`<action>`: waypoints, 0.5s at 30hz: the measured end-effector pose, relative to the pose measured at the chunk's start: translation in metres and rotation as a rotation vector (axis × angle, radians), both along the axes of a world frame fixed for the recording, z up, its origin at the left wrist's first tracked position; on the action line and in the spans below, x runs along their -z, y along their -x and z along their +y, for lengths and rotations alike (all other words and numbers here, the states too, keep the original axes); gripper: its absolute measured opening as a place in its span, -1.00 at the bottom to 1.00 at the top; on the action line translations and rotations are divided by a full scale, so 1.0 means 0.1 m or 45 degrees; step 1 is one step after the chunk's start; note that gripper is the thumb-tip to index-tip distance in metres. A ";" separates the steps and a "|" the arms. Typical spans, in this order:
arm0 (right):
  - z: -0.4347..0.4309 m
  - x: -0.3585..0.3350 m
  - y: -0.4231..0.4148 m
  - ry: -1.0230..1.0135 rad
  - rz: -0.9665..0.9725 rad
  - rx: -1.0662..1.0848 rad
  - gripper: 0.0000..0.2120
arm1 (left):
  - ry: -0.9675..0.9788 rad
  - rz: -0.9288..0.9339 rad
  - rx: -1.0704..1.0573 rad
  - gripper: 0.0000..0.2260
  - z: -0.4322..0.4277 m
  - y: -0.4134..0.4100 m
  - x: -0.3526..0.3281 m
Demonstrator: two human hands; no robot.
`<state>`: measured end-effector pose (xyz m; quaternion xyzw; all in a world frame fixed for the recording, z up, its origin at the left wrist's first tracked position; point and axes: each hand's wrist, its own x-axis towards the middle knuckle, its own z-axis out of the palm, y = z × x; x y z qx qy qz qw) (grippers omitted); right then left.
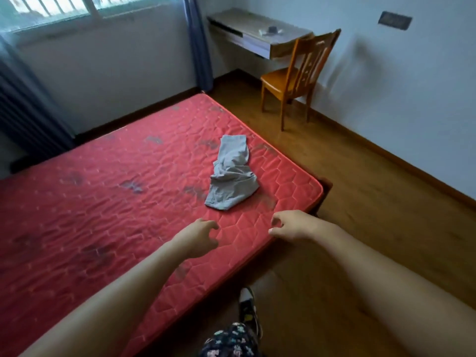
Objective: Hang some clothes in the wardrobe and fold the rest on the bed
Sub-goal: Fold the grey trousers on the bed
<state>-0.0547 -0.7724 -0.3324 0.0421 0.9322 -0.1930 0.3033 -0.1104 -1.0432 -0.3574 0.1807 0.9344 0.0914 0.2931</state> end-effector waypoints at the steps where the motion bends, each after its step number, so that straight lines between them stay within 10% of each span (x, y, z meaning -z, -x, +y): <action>1: 0.02 -0.01 0.15 -0.013 0.006 -0.025 -0.57 | -0.002 -0.007 -0.023 -0.54 0.02 0.09 0.03; 15: 0.85 -0.08 2.30 -0.108 0.024 -0.210 -0.61 | -0.128 -0.045 -0.209 -0.56 0.78 2.09 0.33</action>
